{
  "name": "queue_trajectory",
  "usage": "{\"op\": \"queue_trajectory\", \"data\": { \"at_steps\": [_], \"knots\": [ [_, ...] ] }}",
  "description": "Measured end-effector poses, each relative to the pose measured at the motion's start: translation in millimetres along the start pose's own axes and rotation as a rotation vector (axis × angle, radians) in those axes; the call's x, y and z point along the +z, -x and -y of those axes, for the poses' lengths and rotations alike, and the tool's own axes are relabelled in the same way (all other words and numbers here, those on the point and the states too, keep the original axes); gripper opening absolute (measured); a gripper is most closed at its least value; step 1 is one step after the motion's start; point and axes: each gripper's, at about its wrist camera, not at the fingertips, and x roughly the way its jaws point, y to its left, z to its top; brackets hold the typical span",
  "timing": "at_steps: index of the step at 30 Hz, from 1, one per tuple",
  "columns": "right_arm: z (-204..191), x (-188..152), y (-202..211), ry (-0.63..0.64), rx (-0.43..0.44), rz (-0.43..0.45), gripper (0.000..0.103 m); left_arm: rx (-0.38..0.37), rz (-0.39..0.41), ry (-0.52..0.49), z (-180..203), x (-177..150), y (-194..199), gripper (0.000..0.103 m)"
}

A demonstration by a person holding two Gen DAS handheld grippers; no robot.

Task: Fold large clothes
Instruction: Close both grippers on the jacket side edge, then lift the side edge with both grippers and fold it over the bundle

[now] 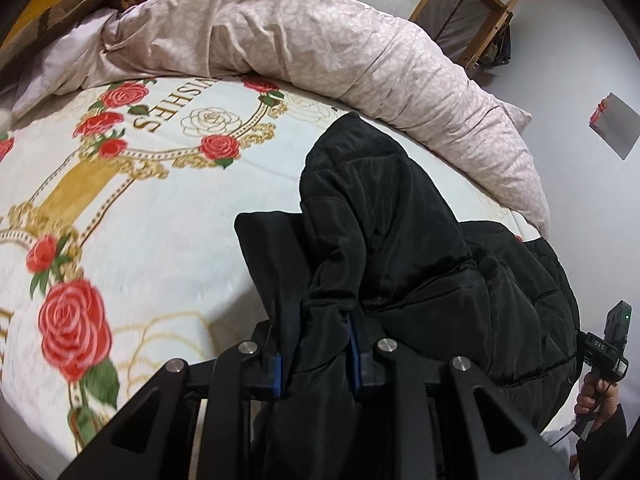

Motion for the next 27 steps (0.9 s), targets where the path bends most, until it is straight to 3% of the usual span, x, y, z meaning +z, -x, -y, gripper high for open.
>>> {"op": "queue_trajectory", "data": {
  "at_steps": [11, 21, 27],
  "knots": [
    [-6, -1, 22, 0.021, 0.021, 0.034, 0.022, -0.014, 0.031, -0.015, 8, -2, 21, 0.024],
    [-33, 29, 12, 0.068, 0.053, 0.062, 0.023, -0.012, 0.095, -0.023, 1, 32, 31, 0.024],
    [-59, 57, -15, 0.103, 0.078, 0.066, 0.023, 0.004, 0.124, -0.01, -18, 60, 27, 0.024]
  ]
}}
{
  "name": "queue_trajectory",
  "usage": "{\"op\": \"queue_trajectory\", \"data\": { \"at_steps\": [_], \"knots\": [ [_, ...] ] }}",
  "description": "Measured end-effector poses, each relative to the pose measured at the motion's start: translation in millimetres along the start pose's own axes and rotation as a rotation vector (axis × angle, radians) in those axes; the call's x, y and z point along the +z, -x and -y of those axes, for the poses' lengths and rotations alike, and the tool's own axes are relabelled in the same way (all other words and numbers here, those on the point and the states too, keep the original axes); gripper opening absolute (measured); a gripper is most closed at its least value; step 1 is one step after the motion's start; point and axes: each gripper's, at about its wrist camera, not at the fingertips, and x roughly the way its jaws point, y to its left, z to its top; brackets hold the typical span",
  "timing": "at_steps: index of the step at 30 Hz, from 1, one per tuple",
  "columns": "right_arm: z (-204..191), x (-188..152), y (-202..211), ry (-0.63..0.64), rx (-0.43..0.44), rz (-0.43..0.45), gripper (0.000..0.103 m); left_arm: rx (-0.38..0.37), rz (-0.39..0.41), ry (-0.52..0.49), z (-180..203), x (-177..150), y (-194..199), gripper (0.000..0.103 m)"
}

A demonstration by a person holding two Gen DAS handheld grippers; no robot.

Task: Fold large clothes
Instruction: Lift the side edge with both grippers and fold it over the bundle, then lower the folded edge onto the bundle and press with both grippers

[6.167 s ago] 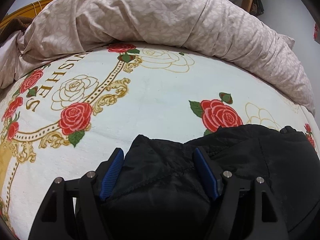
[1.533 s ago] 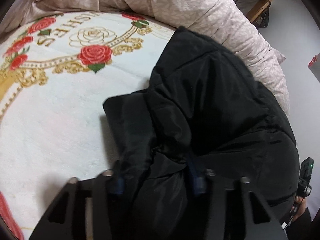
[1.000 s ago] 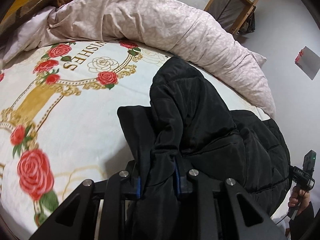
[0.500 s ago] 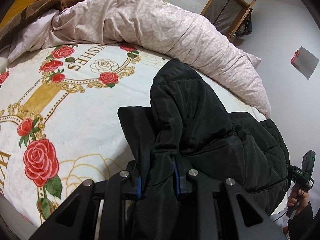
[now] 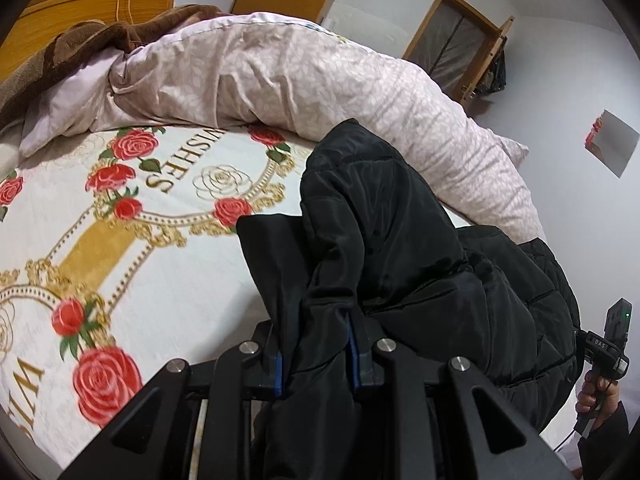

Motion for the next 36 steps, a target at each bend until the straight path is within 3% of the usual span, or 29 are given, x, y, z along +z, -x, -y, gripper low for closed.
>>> {"op": "queue_trajectory", "data": {
  "at_steps": [16, 25, 31, 36],
  "knots": [
    [-55, 65, -147, 0.064, 0.051, -0.05, 0.023, 0.104, 0.028, 0.038, -88, 74, -69, 0.024],
    [-61, 71, -224, 0.061, 0.026, -0.105, 0.026, 0.16, 0.001, 0.072, -151, 80, -123, 0.025],
    [-44, 55, -234, 0.008, -0.017, -0.155, 0.047, 0.186, -0.035, 0.113, -169, 57, -147, 0.036],
    [-53, 62, -208, 0.016, -0.063, -0.148, 0.051, 0.223, -0.04, 0.111, -165, 62, -130, 0.044]
  ]
}}
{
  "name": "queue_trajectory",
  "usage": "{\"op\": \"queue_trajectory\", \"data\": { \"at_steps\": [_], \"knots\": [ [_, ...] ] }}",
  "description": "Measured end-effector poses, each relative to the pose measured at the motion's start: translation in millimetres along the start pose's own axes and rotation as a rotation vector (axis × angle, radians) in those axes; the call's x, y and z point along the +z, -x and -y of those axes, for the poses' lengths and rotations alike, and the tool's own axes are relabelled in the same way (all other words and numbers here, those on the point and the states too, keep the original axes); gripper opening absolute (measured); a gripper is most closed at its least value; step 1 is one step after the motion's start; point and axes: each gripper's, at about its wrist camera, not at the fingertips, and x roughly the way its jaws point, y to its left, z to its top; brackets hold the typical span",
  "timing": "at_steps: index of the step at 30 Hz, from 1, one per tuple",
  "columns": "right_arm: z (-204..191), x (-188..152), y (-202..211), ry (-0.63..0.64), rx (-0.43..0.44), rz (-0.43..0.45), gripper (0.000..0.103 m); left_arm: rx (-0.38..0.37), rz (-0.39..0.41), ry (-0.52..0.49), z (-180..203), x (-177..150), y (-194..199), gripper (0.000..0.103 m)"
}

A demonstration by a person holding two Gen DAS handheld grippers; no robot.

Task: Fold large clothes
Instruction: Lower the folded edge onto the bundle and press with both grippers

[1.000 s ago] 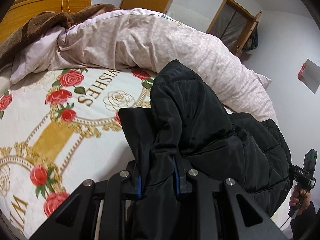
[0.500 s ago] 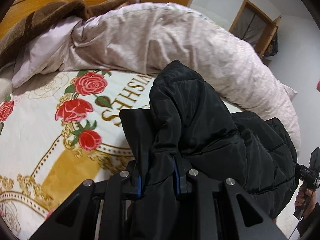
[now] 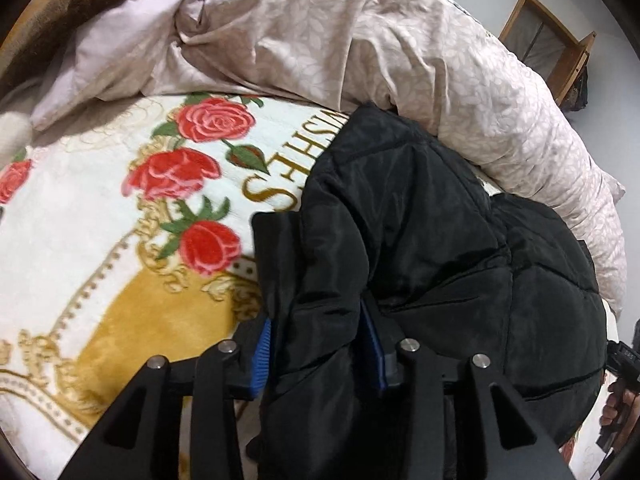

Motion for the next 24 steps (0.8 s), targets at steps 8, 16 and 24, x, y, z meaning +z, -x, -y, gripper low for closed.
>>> {"op": "queue_trajectory", "data": {
  "at_steps": [8, 16, 24],
  "knots": [
    [-36, -1, 49, 0.125, -0.114, 0.116, 0.052, 0.016, 0.139, -0.036, 17, 1, 61, 0.047],
    [-53, -13, -4, 0.222, -0.173, -0.003, 0.052, 0.016, 0.026, -0.115, 48, -15, 10, 0.047],
    [-54, -16, -16, 0.247, -0.186, -0.005, 0.052, 0.028, 0.032, -0.134, 51, -17, -1, 0.047]
  ]
}}
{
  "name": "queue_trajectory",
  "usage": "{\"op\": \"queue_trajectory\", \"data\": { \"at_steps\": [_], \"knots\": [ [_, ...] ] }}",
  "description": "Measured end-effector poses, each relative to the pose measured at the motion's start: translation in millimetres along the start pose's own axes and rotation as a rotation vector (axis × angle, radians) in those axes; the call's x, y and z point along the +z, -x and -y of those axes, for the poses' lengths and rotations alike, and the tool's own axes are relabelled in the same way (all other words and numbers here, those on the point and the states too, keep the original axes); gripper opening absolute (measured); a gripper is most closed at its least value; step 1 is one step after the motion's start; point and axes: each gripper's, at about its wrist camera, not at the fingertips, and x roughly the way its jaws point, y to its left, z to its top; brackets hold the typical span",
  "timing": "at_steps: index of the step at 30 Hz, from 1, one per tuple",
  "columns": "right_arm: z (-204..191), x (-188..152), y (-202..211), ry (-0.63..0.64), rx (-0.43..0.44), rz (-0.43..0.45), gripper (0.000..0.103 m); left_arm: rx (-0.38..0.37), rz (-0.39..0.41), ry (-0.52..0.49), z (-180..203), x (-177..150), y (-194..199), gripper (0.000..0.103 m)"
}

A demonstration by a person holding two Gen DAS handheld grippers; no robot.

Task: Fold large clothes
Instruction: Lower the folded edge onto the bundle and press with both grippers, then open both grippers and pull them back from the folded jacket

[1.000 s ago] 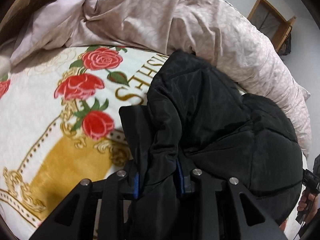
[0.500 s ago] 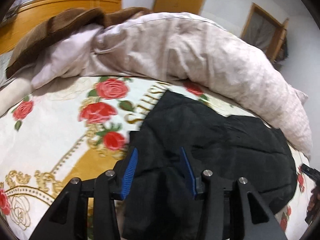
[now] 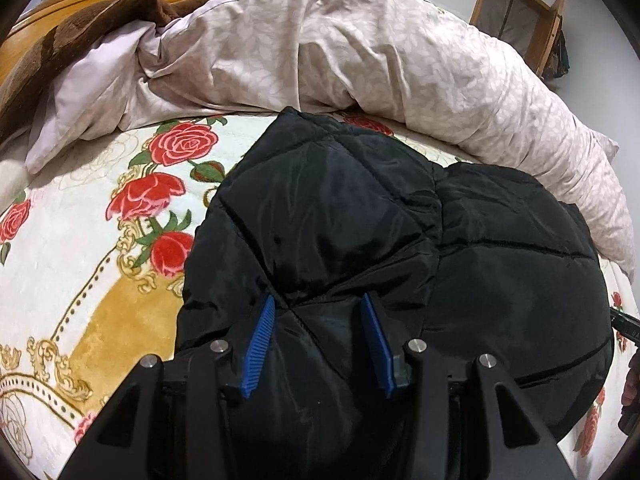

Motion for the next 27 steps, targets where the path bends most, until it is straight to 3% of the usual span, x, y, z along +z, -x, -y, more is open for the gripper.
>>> {"op": "queue_trajectory", "data": {
  "at_steps": [8, 15, 27],
  "knots": [
    [-5, 1, 16, 0.009, -0.027, -0.004, 0.052, 0.042, -0.012, -0.007, 8, 1, 10, 0.047],
    [-14, -9, 56, 0.005, -0.034, 0.037, 0.052, 0.023, 0.017, -0.016, 24, -5, 51, 0.047],
    [-47, -50, 137, 0.04, -0.012, 0.099, 0.052, -0.021, 0.002, -0.042, 72, -51, 125, 0.051]
  ]
}}
